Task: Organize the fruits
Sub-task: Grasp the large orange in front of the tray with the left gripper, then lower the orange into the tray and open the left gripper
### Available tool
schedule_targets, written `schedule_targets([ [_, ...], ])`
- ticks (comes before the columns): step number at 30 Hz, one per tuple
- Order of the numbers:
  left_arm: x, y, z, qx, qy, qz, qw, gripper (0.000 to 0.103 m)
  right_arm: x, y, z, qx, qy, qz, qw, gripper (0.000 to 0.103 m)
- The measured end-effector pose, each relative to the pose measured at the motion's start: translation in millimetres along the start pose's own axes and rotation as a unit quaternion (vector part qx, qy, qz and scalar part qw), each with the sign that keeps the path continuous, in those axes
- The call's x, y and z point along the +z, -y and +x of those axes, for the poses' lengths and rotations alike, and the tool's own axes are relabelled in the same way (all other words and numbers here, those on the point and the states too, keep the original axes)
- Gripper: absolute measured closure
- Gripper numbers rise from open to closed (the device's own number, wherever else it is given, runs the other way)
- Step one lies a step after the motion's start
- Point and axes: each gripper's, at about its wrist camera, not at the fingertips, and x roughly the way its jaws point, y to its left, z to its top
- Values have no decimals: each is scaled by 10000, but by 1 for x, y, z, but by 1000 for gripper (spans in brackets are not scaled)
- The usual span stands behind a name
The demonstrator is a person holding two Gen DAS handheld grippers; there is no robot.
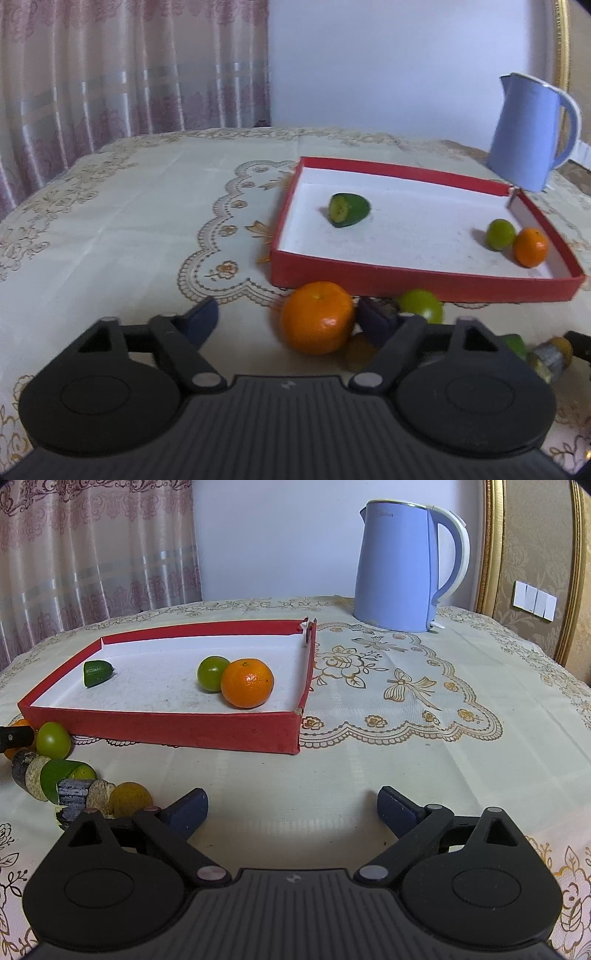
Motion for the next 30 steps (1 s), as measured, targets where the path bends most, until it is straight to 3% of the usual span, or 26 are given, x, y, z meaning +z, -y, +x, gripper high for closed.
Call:
schedule_targets([
  [3, 0, 1, -2, -250, 3, 16, 9997, 51, 0, 0, 0, 0, 0, 1, 10000, 4],
  [6, -1, 5, -4, -359, 45, 102, 9993, 62, 0, 0, 0, 1, 0, 2, 10000, 4],
  [20, 3, 0, -20, -237, 240, 138, 9993, 63, 0, -1, 0, 0, -1, 2, 10000, 3],
  [25, 21, 3, -30, -247, 505, 228, 9982, 63, 0, 0, 0, 1, 0, 3, 10000, 3],
  [30, 43, 13, -13, -222, 570, 340, 9975, 63, 0, 0, 0, 2, -2, 4, 10000, 3],
])
